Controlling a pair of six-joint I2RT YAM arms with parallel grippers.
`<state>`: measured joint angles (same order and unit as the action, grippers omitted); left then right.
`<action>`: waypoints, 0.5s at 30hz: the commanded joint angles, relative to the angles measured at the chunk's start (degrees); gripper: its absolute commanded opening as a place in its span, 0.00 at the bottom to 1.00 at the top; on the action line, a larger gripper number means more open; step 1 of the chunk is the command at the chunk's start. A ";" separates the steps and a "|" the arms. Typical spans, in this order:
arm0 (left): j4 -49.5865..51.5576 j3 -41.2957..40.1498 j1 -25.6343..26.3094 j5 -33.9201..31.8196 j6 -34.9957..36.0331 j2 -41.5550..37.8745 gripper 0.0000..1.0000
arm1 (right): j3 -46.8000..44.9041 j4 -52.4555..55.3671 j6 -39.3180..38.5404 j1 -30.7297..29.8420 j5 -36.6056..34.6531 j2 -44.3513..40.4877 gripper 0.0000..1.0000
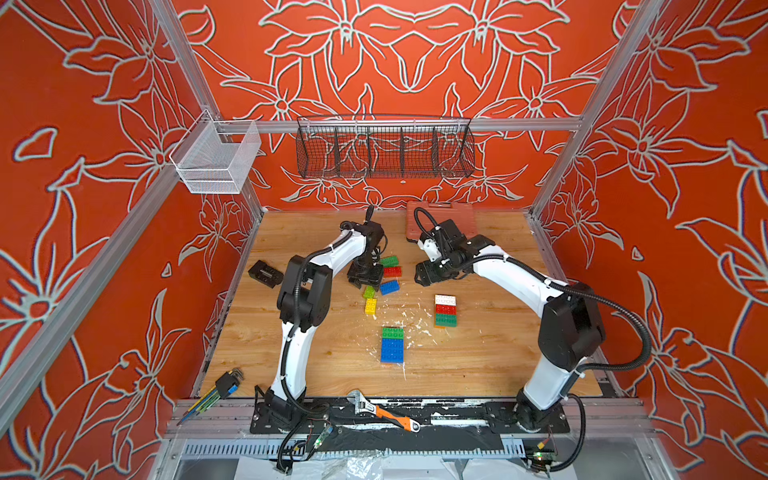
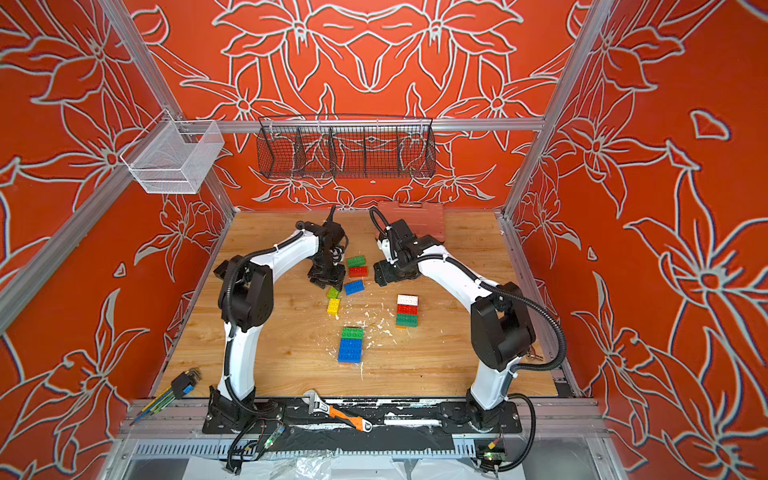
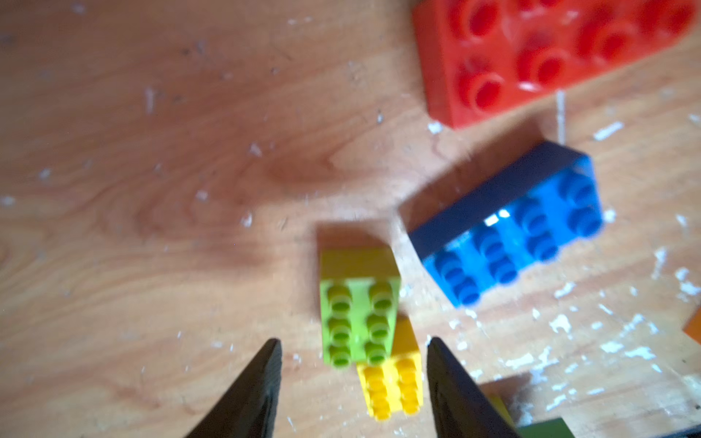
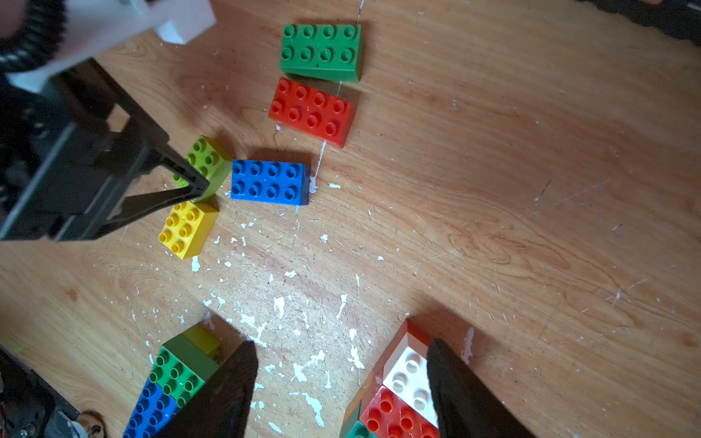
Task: Assemble a rectangle with lego
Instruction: Place the lego brick at the center of the board, then pick up the lego brick from the center of the board.
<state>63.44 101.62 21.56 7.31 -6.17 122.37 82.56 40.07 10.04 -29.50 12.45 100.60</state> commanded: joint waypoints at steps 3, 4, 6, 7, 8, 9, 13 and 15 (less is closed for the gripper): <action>-1.28 -8.07 3.19 -0.63 -5.44 -8.60 0.55 | -0.32 0.42 -0.42 -0.52 -1.35 -1.54 0.73; -1.96 -9.61 3.38 -0.42 -6.50 -9.40 0.53 | -0.55 0.20 -0.31 -0.63 -1.42 -1.79 0.72; -3.22 -11.92 3.61 0.51 -8.01 -10.26 0.49 | -1.33 -1.01 -0.10 -0.87 -1.31 -2.48 0.72; -4.35 -13.36 3.87 0.97 -8.66 -10.63 0.49 | -1.50 -1.39 -0.11 -0.94 -1.20 -2.74 0.72; -5.65 -14.82 4.25 0.91 -9.29 -11.16 0.49 | -1.51 -1.56 -0.10 -1.00 -1.20 -2.81 0.72; -6.71 -15.94 4.61 0.74 -9.83 -11.48 0.50 | -1.45 -1.58 -0.07 -1.17 -1.20 -2.75 0.72; -8.99 -18.22 5.33 -1.25 -11.67 -11.08 0.55 | -1.04 -1.06 -0.24 -1.57 -1.12 -1.90 0.72; -10.11 -18.99 5.29 -2.06 -12.21 -11.10 0.56 | -1.12 -0.79 -0.46 -1.89 -1.24 -1.72 0.72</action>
<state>55.92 83.20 26.57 6.90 -16.16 111.77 81.60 38.94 10.07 -30.65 11.97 99.72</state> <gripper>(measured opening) 0.554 0.722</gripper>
